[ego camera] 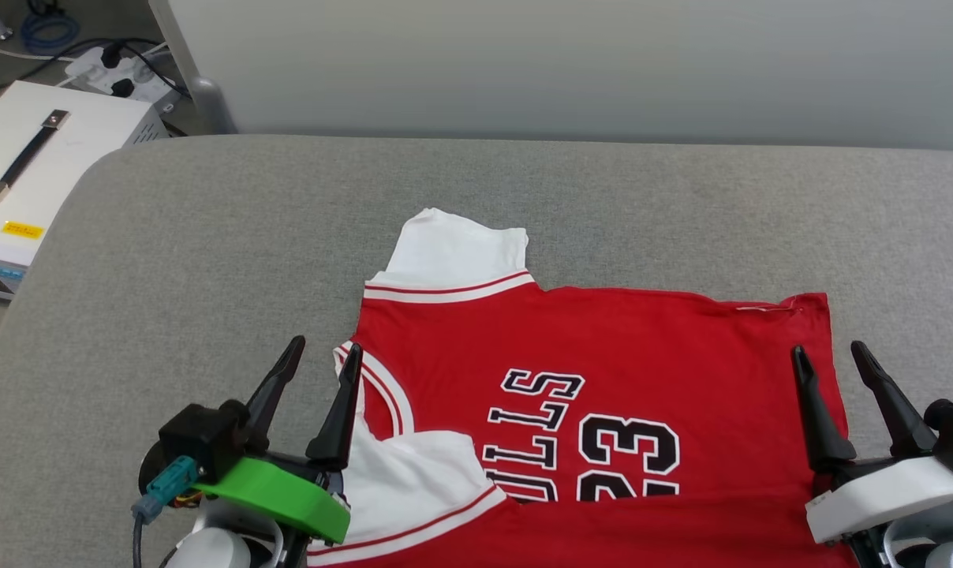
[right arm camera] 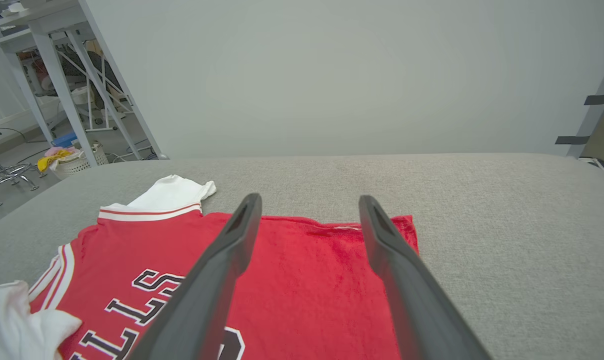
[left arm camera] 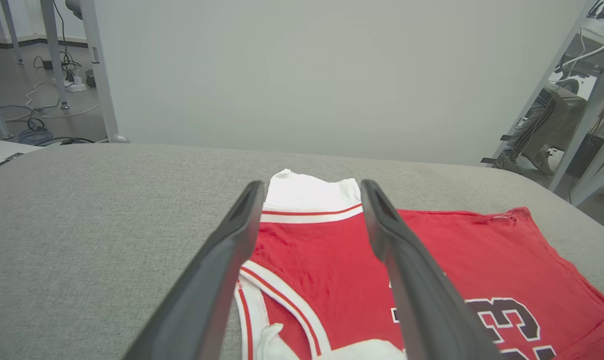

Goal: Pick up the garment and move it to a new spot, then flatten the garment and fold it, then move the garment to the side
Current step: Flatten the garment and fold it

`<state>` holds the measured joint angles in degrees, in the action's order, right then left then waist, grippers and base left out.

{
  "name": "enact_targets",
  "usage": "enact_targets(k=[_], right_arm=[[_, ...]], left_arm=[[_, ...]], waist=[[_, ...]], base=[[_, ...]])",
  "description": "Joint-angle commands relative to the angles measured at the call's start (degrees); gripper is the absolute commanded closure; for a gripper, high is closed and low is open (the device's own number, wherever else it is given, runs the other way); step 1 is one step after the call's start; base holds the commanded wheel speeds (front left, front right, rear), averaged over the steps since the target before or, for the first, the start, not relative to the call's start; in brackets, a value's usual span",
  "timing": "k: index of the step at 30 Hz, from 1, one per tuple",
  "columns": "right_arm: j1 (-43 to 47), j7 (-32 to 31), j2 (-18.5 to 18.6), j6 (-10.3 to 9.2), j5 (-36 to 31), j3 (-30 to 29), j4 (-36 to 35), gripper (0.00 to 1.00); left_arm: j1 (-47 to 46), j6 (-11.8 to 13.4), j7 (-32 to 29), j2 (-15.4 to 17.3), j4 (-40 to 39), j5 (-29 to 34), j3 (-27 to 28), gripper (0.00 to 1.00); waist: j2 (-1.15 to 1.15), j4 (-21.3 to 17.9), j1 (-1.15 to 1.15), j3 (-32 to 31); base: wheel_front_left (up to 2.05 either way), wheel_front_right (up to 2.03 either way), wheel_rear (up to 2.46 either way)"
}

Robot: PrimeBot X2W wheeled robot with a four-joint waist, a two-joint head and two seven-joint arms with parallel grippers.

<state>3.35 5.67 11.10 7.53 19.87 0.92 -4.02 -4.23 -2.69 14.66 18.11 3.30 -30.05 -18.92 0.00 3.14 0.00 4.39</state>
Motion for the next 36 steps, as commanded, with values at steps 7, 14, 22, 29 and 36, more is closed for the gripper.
enact_targets(k=[7,14,22,29,36], right_arm=[[-4.0,0.1,-0.6,-0.04,-0.5,2.3,-1.8,0.00],[-7.5,0.4,-1.2,-0.04,-1.0,4.2,-2.8,0.00],[-11.8,2.1,-2.2,-0.04,-0.7,7.6,-1.5,0.00],[-13.6,3.6,-2.5,-0.04,-0.4,8.8,0.0,0.00],[-14.8,4.2,-2.7,-0.04,0.0,9.2,1.4,0.00]], left_arm=[[-12.8,-3.1,-6.3,4.0,3.9,1.2,-1.4,0.00],[-31.2,-4.7,-22.2,9.4,9.3,-1.0,-7.4,0.00],[-51.6,-4.8,-41.8,16.4,21.5,-15.1,-19.4,0.00],[-58.2,-4.8,-46.8,18.4,29.5,-19.0,-24.4,0.00],[-60.9,-4.8,-46.2,18.3,35.6,-21.4,-27.5,0.00]], waist=[[0.00,-4.7,0.00,8.1],[0.00,-8.1,0.00,14.3],[0.00,-12.8,0.00,21.3],[0.00,-15.1,0.00,24.2],[0.00,-16.1,0.00,25.4]], base=[[0.00,0.00,0.00],[0.00,0.00,0.00],[0.00,0.00,0.00],[0.00,0.00,0.00],[0.00,0.00,0.00]])
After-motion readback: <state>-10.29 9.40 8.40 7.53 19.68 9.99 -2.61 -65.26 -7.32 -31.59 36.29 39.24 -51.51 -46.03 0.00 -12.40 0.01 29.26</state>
